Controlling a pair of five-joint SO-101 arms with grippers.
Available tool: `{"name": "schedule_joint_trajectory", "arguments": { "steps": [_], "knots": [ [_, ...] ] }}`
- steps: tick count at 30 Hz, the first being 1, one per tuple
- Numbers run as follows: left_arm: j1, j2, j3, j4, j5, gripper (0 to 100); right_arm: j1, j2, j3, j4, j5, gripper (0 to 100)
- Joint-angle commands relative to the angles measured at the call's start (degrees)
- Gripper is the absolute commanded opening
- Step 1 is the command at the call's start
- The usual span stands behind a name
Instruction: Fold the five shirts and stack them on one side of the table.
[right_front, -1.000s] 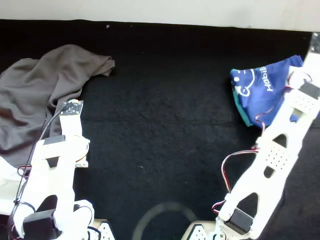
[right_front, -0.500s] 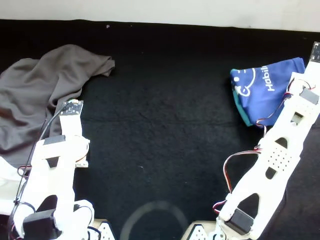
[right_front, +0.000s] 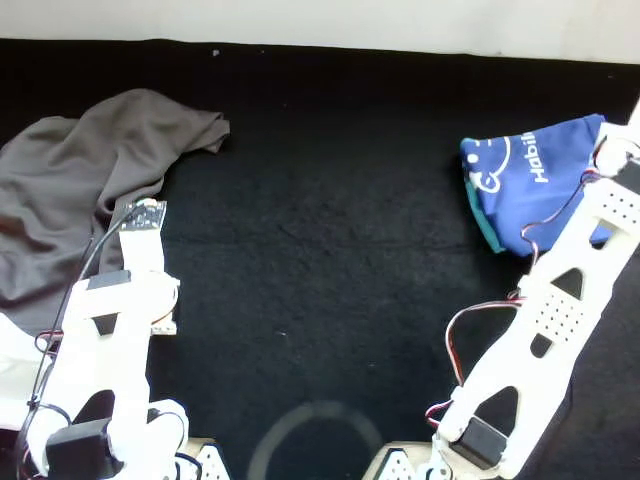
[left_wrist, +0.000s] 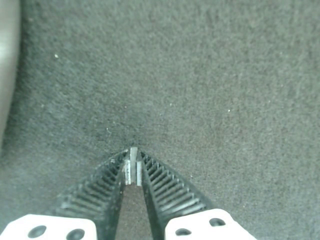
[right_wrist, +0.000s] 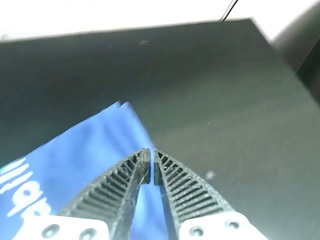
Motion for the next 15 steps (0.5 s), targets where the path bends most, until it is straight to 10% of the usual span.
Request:
{"name": "schedule_joint_trajectory", "arguments": {
  "steps": [1, 9, 15],
  "knots": [
    [-0.7, -0.5, 0.2, -0.6, 0.5, 1, -3.7, -10.8, -7.2, 11.7, -0.6, 2.9],
    [-5.1, -7.0, -13.6, 21.6, 0.4, 1, -11.3, -23.8, -7.0, 36.4, -0.5, 2.9],
    [-16.9, -18.9, -24.3, 34.8, -7.4, 2, -16.9, -28.5, -6.5, 36.6, -0.5, 3.2]
  ]
}}
